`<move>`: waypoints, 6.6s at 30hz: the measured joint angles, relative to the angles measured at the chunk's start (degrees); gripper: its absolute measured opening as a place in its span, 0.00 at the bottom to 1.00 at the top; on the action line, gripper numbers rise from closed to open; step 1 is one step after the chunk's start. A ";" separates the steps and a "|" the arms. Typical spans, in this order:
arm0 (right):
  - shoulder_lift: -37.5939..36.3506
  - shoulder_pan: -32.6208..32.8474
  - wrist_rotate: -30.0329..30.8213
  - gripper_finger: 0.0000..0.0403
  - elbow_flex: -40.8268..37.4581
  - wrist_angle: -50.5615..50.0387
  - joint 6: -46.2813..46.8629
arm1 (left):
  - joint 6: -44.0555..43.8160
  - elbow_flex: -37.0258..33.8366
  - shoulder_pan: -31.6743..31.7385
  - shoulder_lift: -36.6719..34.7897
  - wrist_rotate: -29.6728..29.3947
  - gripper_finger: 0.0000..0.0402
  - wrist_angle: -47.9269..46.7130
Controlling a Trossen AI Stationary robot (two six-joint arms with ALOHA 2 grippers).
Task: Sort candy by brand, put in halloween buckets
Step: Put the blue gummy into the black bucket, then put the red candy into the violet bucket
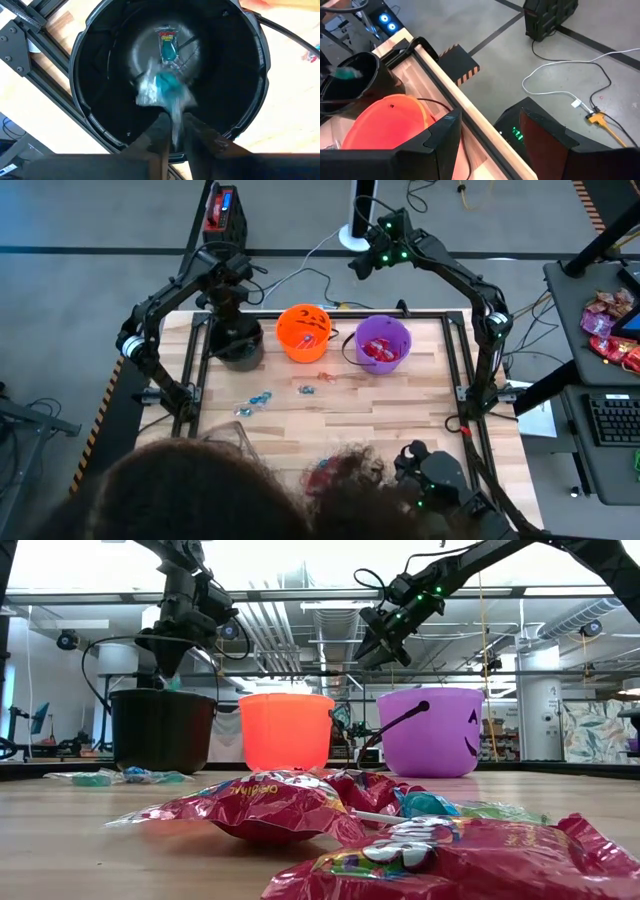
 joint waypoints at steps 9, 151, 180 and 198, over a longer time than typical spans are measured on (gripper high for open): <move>0.00 0.06 -0.03 0.48 0.00 0.05 -0.21 | 0.51 0.00 0.00 0.00 -0.02 0.26 -0.01; -38.36 40.50 28.41 0.48 -36.48 -11.24 6.20 | 10.55 -13.70 -40.34 -11.98 -2.55 0.00 43.70; -38.36 40.50 28.24 0.48 -36.54 -7.51 11.57 | 9.09 -6.58 -5.63 -7.15 -9.00 0.08 12.35; -38.14 43.56 13.44 0.48 -37.23 -10.67 15.16 | -4.40 -0.38 -13.70 -12.54 8.00 0.15 18.29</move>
